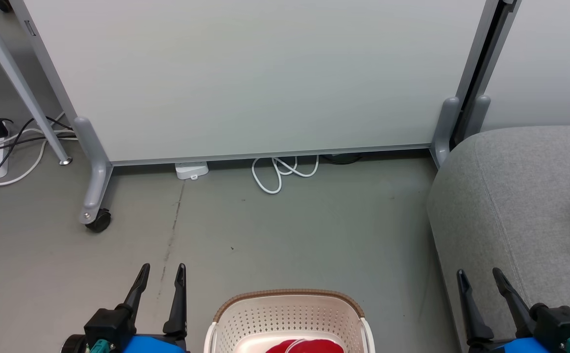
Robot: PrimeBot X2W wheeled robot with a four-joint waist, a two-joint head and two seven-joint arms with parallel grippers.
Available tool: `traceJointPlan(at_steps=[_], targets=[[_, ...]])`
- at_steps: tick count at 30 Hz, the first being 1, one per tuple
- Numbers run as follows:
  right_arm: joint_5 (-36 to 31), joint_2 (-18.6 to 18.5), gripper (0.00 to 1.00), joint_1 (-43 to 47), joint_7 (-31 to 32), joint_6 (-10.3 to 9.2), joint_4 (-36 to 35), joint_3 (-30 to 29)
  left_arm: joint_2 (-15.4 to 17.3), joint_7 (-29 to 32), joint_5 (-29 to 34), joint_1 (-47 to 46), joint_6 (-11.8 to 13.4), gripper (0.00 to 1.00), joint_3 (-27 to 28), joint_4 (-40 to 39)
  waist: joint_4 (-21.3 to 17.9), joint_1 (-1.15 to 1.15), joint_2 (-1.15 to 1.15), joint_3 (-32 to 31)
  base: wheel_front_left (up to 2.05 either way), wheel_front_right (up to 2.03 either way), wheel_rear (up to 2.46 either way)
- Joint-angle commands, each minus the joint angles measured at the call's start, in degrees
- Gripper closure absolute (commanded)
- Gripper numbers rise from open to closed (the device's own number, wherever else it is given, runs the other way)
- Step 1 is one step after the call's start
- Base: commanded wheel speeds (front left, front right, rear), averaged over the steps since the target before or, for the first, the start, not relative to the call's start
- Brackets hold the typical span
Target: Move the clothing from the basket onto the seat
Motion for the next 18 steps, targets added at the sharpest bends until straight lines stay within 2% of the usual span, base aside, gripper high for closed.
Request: traceJointPlan(at_steps=[1,18], targets=[[0.3,0.0,0.0,0.1,0.0,0.03,0.1,0.1,0.1,-0.2,0.2,-0.5,0.0,0.0,0.1,0.0,-0.1,0.0,0.0,0.1,0.0,0.0,0.0],[1.0,0.0,0.0,-0.5,-0.1,0.03,-0.1,0.5,-0.2,-0.2,0.2,-0.6,0.0,0.0,-0.6,-0.3,-1.0,0.0,0.0,1.4,0.0,0.0,0.0]])
